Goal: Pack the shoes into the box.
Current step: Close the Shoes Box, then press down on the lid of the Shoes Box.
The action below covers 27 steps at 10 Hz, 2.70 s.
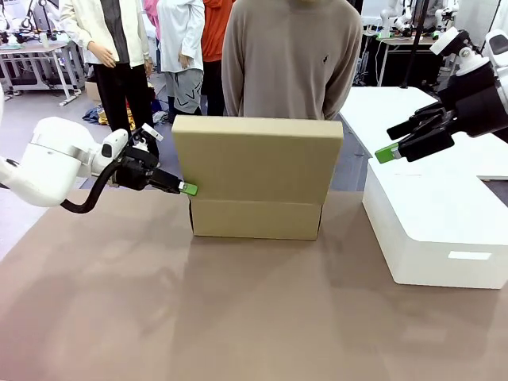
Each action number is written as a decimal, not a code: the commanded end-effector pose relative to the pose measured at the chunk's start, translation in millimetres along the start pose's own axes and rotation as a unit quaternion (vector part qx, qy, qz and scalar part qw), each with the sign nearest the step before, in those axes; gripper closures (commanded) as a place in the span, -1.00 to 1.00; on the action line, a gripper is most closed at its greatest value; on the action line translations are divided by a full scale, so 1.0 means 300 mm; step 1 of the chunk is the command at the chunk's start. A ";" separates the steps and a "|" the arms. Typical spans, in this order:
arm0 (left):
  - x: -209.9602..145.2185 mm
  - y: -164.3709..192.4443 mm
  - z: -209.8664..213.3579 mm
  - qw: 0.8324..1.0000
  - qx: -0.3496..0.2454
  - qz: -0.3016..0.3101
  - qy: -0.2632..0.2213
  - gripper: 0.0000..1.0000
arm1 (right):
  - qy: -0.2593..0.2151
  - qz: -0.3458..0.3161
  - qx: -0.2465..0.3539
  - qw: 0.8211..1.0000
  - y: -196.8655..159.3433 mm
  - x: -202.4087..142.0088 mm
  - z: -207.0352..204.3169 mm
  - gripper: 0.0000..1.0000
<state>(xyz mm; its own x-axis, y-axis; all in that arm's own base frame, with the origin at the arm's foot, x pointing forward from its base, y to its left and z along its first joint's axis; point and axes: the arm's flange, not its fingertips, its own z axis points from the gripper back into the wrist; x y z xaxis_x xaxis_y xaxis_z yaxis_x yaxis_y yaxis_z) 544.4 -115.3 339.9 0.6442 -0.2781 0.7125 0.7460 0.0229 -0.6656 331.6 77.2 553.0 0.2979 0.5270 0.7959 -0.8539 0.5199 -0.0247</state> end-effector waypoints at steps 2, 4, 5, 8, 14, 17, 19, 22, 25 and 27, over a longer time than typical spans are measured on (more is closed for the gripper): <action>0.022 -0.064 -0.008 0.995 0.102 -0.014 -0.018 1.00 | -0.009 0.005 0.006 1.000 -0.006 0.001 -0.003 -1.00; 0.054 -0.066 -0.003 0.987 0.160 -0.021 -0.022 1.00 | -0.009 0.005 0.006 1.000 -0.006 0.001 -0.003 -1.00; 0.063 -0.068 0.006 0.986 0.163 -0.020 -0.028 1.00 | -0.009 0.005 0.006 1.000 -0.006 0.001 -0.003 -1.00; 0.084 -0.052 0.027 0.987 0.160 -0.027 -0.019 1.00 | -0.009 0.005 0.006 1.000 -0.006 0.001 -0.003 -1.00; 0.084 -0.052 0.027 0.987 0.160 -0.027 -0.019 1.00 | -0.009 0.005 0.006 1.000 -0.006 0.001 -0.003 -1.00; 0.084 -0.052 0.027 0.987 0.160 -0.027 -0.019 1.00 | -0.009 0.005 0.006 1.000 -0.006 0.001 -0.003 -1.00; 0.082 -0.052 0.028 0.987 0.158 -0.026 -0.018 1.00 | -0.009 0.005 0.006 1.000 -0.006 0.001 -0.003 -1.00; 0.157 -0.201 0.066 0.959 0.265 -0.064 0.077 0.71 | -0.009 0.005 0.006 1.000 -0.006 0.001 -0.003 -1.00; 0.152 -0.333 0.071 0.918 0.366 -0.084 0.125 -0.45 | 0.011 0.005 -0.001 1.000 -0.004 0.024 -0.011 -1.00; 0.132 -0.417 0.070 0.898 0.406 -0.085 0.143 -1.00 | 0.040 -0.002 -0.006 0.999 -0.026 0.102 -0.055 -1.00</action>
<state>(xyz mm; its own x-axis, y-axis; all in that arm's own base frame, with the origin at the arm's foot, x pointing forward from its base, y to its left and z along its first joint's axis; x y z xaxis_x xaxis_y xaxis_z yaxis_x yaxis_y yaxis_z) 497.3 -105.0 454.3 0.4896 -0.5714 0.6587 0.8083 0.5807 -0.0970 340.0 90.3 556.3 0.3025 0.5609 0.7707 -0.8551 0.5169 -0.0405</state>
